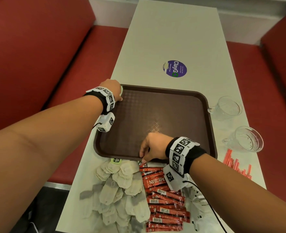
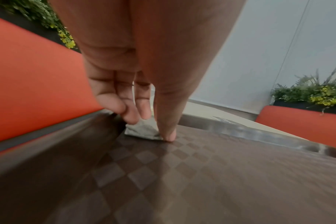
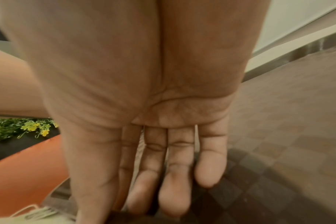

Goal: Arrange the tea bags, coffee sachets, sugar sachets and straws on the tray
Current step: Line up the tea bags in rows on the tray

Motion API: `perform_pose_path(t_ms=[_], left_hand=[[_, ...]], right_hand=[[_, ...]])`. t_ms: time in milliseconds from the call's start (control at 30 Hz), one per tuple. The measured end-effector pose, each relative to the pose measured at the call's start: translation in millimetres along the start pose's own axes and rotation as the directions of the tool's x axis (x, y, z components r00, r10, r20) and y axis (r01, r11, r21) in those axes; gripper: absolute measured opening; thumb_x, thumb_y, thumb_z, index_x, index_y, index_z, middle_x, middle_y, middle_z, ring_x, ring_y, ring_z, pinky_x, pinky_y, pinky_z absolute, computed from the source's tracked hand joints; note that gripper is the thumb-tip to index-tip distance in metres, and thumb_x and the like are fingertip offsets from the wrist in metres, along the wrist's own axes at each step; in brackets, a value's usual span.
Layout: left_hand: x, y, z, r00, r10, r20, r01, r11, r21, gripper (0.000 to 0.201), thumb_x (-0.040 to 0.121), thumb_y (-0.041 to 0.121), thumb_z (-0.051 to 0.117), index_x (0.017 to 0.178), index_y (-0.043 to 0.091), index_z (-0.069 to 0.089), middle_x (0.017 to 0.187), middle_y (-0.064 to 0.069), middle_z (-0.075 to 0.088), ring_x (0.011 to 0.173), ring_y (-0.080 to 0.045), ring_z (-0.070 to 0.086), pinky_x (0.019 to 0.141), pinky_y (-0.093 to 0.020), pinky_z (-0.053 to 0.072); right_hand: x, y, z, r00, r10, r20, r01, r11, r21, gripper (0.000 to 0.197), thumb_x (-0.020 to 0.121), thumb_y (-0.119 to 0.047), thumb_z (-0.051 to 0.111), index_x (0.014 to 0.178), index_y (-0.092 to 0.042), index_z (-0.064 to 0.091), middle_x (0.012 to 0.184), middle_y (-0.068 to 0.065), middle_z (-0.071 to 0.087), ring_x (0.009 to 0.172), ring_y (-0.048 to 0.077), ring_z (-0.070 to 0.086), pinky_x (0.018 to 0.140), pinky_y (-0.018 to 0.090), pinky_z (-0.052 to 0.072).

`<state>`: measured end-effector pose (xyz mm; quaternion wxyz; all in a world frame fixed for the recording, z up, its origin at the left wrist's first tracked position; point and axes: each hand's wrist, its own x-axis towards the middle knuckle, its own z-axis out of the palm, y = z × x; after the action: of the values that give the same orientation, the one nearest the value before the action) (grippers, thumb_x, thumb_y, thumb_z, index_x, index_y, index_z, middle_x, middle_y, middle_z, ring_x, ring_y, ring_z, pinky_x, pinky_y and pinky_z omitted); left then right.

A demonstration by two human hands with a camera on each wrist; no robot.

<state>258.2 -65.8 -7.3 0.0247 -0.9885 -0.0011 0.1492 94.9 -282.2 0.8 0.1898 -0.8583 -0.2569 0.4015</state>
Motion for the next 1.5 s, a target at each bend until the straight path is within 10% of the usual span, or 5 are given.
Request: perform_pose_path(t_ms=[367,567,833,1167,1500], left_hand=[[-106.4,-6.0,-18.1,0.967,0.178,-0.180,-0.239,0.881,-0.408,0.019,0.086,0.042,0.071,0.100,0.030,0.068,0.094,0.015,0.067,0.093,-0.009,0.062,0.086,-0.026,0.047],[-197.7,-18.7,16.6,0.907,0.417,0.066,-0.366,0.854,-0.369,0.015,0.084,0.040,0.074,0.098,0.037,0.071,0.091,0.018,0.063,0.080,0.005,0.056,0.069,-0.016,0.041],[-231.8,-28.5,50.1,0.842,0.500,0.202,-0.437,0.852,-0.289,0.041,0.081,0.054,0.073,0.116,0.034,0.069,0.108,0.018,0.063,0.086,-0.001,0.054,0.078,-0.023,0.047],[-233.9,-16.9,50.6,0.876,0.447,0.180,-0.437,0.895,-0.091,0.031,0.088,0.048,0.065,0.115,0.034,0.069,0.106,0.010,0.064,0.098,-0.015,0.062,0.080,-0.032,0.051],[-241.9,-7.4,55.8,0.887,0.441,0.136,-0.454,0.887,0.087,0.025,0.090,0.052,0.059,0.109,0.039,0.070,0.111,0.010,0.062,0.103,-0.017,0.062,0.073,-0.032,0.052]], right_hand=[[-8.6,-17.9,4.8,0.998,0.004,-0.055,-0.009,0.996,-0.085,0.025,0.081,-0.033,0.078,0.104,-0.024,0.074,0.091,-0.009,0.071,0.081,0.011,0.064,0.081,0.032,0.057],[-11.6,-40.1,18.7,0.987,-0.146,-0.063,0.126,0.961,-0.245,0.036,0.081,-0.036,0.076,0.116,-0.029,0.070,0.093,-0.009,0.051,0.083,0.012,0.050,0.072,0.027,0.041],[-4.6,-48.6,28.9,0.990,-0.137,-0.022,0.120,0.929,-0.351,0.045,0.084,-0.034,0.075,0.127,-0.031,0.064,0.100,-0.006,0.045,0.095,0.018,0.051,0.075,0.028,0.038],[-12.1,-48.5,26.0,0.990,-0.103,-0.100,0.079,0.973,-0.216,0.016,0.077,-0.025,0.077,0.074,-0.025,0.061,0.088,-0.001,0.065,0.078,0.019,0.059,0.070,0.034,0.051],[-19.9,-49.4,19.0,0.981,-0.015,-0.192,0.011,1.000,-0.020,0.020,0.089,-0.021,0.060,0.071,-0.019,0.050,0.078,0.003,0.064,0.072,0.022,0.060,0.064,0.034,0.048]])
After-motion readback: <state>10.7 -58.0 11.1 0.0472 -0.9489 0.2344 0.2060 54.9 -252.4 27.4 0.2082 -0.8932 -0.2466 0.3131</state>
